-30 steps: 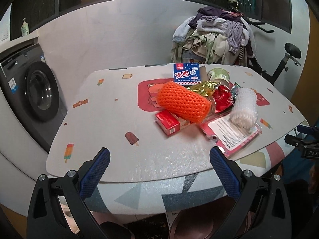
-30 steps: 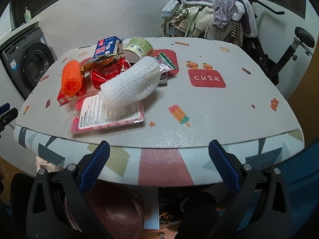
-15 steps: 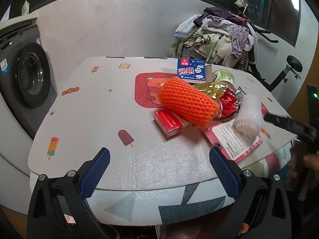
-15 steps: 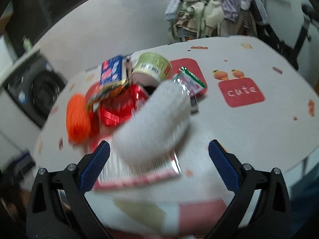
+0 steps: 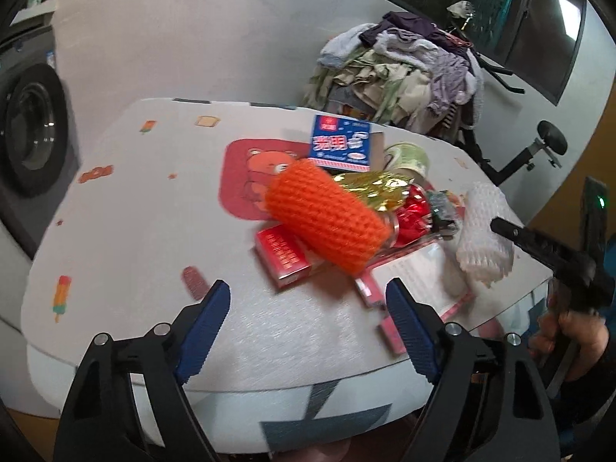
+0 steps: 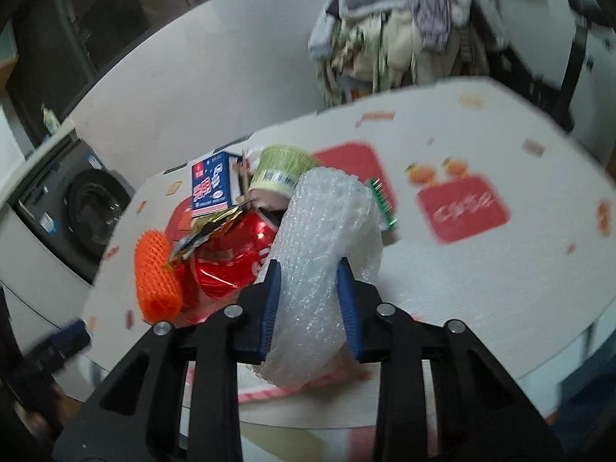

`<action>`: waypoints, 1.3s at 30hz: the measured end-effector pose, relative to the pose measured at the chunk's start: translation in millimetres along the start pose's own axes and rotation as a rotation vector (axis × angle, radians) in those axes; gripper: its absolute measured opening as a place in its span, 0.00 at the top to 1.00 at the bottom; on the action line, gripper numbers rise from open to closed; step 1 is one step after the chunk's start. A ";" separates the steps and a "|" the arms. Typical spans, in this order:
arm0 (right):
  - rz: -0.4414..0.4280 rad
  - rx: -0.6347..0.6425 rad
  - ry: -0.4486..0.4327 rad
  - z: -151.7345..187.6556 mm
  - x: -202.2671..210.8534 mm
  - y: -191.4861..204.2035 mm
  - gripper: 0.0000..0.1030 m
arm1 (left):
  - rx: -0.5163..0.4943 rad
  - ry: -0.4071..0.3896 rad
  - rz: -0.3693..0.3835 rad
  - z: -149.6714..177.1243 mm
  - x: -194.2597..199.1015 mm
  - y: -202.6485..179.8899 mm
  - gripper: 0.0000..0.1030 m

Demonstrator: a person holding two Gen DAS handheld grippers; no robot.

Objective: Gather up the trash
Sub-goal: 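Grasp the white bubble-wrap sleeve with the right tool while the left tool grasps the orange net, then carry the orange net and bubble-wrap sleeve down over the brown bin with both tools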

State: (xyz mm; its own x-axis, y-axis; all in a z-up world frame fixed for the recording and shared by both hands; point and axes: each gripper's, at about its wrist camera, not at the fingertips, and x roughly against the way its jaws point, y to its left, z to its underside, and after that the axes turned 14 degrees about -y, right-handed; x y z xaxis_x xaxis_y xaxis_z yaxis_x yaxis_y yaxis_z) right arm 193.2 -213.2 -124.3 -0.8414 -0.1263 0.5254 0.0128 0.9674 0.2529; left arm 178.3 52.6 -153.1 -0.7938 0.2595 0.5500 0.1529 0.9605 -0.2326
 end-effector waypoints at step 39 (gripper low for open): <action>-0.004 0.155 -0.023 36.6 74.2 7.6 0.69 | -0.078 -0.058 0.032 -45.4 8.2 -35.5 0.80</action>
State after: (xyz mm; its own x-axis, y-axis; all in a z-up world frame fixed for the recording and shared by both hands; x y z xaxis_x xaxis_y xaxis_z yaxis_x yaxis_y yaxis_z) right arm 111.1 -207.2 -113.2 -0.8532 -0.1267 0.5059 -0.0724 0.9894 0.1257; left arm 193.1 25.1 -103.9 -0.8201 0.2861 0.4956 0.2220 0.9573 -0.1851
